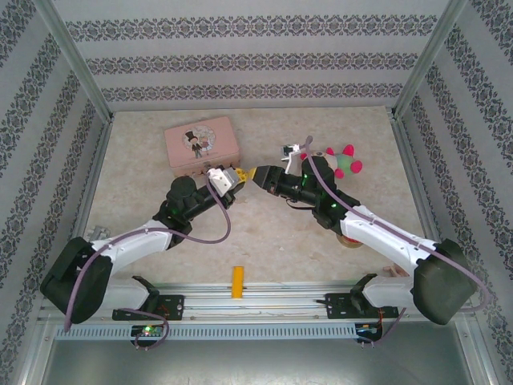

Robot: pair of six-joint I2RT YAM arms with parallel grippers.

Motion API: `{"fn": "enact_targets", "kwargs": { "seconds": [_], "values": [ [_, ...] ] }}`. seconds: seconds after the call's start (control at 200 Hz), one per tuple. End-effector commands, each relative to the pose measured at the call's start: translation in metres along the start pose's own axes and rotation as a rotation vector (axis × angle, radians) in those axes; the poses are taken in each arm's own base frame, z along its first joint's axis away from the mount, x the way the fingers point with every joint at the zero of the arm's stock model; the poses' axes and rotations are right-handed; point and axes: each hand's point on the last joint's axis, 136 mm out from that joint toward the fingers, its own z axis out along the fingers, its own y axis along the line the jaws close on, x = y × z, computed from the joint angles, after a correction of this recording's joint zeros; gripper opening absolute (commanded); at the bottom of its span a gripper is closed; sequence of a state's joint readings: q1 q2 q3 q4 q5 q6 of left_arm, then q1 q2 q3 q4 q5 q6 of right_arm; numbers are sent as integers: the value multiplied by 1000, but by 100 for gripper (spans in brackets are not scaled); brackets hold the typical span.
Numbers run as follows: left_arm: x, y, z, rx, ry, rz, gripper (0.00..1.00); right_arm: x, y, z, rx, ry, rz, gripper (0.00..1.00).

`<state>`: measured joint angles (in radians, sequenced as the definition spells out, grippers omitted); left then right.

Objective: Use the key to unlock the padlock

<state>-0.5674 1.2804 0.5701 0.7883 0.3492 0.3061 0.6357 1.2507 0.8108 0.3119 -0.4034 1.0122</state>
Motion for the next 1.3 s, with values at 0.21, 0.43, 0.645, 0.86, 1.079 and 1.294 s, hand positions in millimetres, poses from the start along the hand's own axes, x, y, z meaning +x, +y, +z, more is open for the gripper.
{"fn": "enact_targets", "kwargs": {
  "seconds": [0.21, 0.43, 0.645, 0.86, 1.079, 1.294],
  "values": [
    [-9, 11, -1, -89, 73, 258, 0, -11, 2, -29, 138, -51, 23, 33],
    [-8, 6, 0, -78, 82, 318, 0, -5, 14, -21, 186, 7, 56, 34],
    [-12, 3, 1, -66, 71, 362, 0, -1, 23, 1, 165, 89, 92, 38],
    [-11, 1, 2, -64, 75, 368, 0, 2, 21, 17, 162, 127, 108, 39],
    [-9, 1, 2, -68, 83, 378, 0, 3, 21, 21, 156, 138, 111, 34],
    [-7, 0, 3, -64, 88, 376, 0, 7, 16, 22, 162, 149, 117, 32]
  ]
}}
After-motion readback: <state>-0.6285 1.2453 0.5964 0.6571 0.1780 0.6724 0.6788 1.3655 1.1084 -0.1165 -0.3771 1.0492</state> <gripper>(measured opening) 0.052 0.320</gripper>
